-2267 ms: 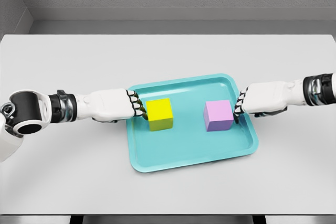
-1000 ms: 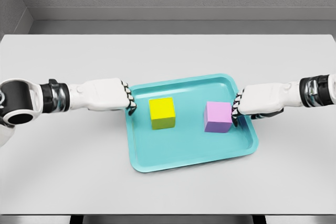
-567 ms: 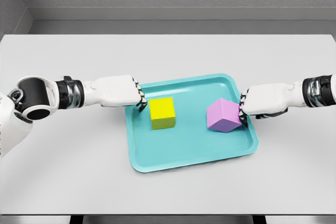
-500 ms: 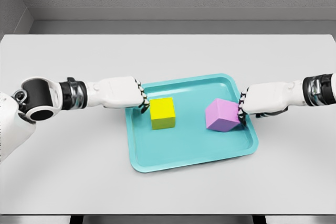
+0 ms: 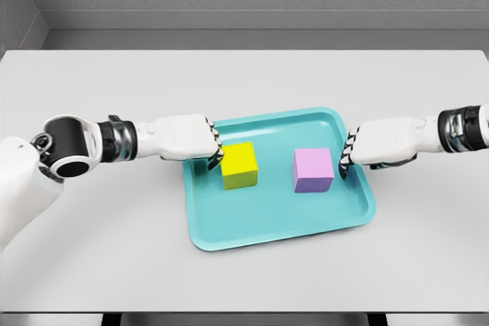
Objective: Push two cubes
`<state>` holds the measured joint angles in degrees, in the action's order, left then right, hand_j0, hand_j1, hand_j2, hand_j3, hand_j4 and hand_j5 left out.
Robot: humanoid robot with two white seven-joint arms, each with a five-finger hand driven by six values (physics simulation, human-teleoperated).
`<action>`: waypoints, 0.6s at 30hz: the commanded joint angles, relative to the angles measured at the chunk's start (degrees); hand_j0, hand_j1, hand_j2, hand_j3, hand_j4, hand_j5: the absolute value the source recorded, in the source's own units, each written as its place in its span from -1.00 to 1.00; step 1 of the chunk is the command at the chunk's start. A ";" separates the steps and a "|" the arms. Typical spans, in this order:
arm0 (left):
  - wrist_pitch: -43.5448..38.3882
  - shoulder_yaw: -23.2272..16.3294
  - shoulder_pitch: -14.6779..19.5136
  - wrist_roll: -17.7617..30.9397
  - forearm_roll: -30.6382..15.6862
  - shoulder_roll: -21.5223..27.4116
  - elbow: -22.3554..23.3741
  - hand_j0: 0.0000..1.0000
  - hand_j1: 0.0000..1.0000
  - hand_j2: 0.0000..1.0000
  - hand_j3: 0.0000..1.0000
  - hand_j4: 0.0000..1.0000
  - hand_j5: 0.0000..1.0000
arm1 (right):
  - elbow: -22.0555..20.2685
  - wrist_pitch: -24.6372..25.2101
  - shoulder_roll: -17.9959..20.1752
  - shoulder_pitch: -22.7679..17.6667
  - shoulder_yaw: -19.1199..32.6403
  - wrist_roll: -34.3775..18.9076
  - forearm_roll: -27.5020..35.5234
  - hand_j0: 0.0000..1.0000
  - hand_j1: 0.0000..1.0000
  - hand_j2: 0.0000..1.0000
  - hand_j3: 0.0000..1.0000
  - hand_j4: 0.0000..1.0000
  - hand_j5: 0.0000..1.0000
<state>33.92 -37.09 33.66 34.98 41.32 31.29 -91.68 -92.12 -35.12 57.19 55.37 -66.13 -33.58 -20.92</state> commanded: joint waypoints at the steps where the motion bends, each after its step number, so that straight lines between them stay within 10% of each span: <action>1: 1.08 -0.44 0.00 0.02 0.69 -0.26 0.01 -0.09 -0.09 -0.09 -0.09 -0.09 -0.09 | 0.18 0.12 -0.06 0.00 -0.66 0.00 -0.26 0.29 0.29 0.29 0.29 0.29 0.29; 18: 1.08 -0.35 -0.44 0.02 0.51 0.53 -0.16 -0.09 -0.09 -0.09 -0.09 -0.09 -0.09 | 2.03 0.12 -1.64 0.09 -2.25 0.00 -1.14 -0.03 -0.03 -0.03 -0.03 -0.03 -0.03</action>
<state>33.38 -36.96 33.14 34.86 40.31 31.76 -91.84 -90.51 -35.09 55.82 55.46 -68.38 -33.59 -21.78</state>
